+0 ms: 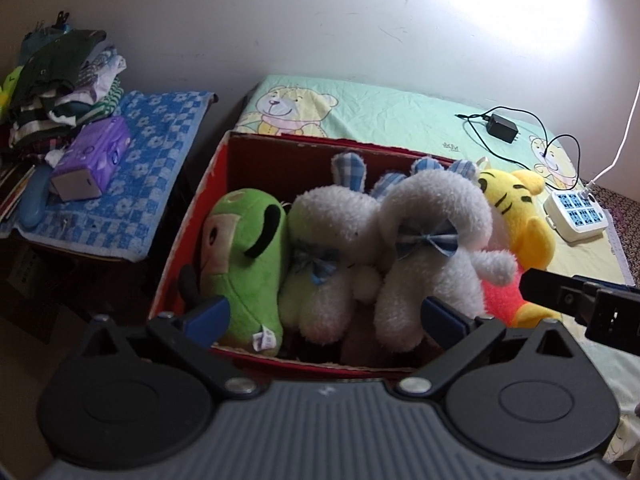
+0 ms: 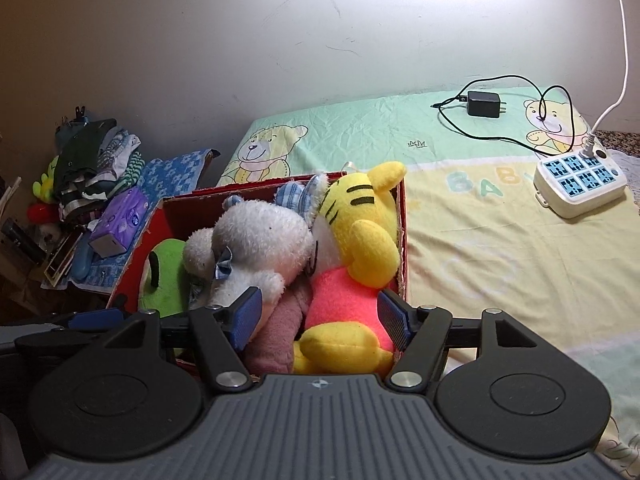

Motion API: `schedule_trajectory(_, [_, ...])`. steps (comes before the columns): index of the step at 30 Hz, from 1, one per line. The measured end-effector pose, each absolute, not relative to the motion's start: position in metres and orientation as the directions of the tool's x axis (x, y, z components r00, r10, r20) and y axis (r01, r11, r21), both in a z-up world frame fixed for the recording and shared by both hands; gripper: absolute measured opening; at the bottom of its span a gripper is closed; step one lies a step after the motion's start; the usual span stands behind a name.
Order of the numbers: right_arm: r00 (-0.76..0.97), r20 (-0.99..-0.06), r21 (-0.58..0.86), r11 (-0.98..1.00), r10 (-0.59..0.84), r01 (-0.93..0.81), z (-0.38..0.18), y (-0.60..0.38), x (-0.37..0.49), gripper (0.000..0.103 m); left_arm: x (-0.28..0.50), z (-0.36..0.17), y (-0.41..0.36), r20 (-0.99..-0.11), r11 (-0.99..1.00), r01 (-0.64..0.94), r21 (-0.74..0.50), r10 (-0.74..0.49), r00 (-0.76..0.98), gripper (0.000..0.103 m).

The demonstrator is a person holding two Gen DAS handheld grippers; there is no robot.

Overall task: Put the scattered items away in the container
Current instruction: 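Open the right gripper to release the bunny into the box, then withdraw the right gripper up and back from the red box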

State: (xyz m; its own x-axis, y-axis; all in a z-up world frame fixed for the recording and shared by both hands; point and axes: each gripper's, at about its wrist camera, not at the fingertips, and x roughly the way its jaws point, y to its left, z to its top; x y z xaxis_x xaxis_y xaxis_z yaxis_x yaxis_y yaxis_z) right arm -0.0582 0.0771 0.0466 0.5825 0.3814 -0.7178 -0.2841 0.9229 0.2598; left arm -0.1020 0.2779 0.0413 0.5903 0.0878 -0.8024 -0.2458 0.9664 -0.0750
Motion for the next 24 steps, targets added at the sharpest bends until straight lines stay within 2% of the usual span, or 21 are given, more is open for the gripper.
schedule_trajectory(6, [0.578,-0.732,0.223,0.928,0.361,-0.298,0.046,0.077,-0.059,0.07,-0.097,0.037,0.274,-0.815,0.955,-0.295,-0.022,0.154,0.558,0.101])
schedule_trajectory(10, [0.594,-0.731,0.187,0.936,0.335,-0.297,0.047,0.072,-0.06,0.08,-0.093,0.034,0.266,-0.819,0.949,-0.315,0.026,0.201,0.537,0.101])
schedule_trajectory(17, [0.587,-0.734,0.171,0.93,0.341,-0.326,0.047,0.067,-0.059,0.08,-0.091,0.036,0.252,-0.811,0.93,-0.353,0.099,0.281,0.513,0.101])
schedule_trajectory(24, [0.576,-0.742,0.178,0.93,0.342,-0.323,0.046,0.061,-0.052,0.08,-0.09,0.04,0.243,-0.806,0.915,-0.383,0.123,0.317,0.5,0.101])
